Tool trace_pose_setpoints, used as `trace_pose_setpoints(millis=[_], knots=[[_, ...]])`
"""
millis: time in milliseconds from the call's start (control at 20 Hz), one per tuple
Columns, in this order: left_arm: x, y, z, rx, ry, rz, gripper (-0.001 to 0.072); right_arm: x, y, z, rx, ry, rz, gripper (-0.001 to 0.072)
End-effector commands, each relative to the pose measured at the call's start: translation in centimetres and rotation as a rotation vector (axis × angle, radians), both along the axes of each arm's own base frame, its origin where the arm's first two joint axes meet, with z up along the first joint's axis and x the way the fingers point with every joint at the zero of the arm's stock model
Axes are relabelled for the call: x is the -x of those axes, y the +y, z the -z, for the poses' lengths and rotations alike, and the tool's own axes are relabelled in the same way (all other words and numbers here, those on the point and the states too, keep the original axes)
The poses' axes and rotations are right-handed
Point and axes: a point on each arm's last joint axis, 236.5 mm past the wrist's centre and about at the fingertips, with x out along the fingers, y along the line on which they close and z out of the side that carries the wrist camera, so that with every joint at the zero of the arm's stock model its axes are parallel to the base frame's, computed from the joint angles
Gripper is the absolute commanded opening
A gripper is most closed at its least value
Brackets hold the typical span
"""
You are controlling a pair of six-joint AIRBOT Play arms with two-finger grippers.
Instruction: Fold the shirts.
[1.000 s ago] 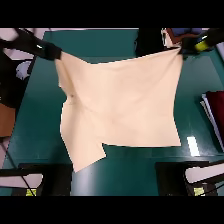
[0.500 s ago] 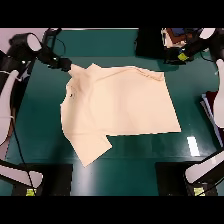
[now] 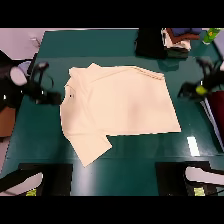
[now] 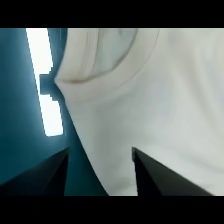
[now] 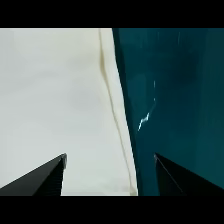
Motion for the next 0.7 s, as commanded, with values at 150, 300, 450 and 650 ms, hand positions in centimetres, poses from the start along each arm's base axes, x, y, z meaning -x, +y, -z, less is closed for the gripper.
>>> trace_pose_setpoints(millis=[150,300,450,650], knots=[[6.5,-0.3,3.7,0.041,0.089,-0.066,0.0477,10.7,0.9,8.7,-0.053,0.168,0.093,0.0586],[6.4,-0.3,3.7,0.042,0.085,-0.069,0.0478,11.6,2.3,9.9,-0.049,0.184,0.05,0.0578],[6.8,-0.3,3.8,0.04,0.104,-0.065,0.0478,11.4,3.4,10.0,-0.031,0.177,-0.015,0.0446],[9.5,-0.3,4.9,0.034,0.21,-0.054,0.0569,11.1,4.4,10.0,-0.024,0.168,-0.061,0.0021]])
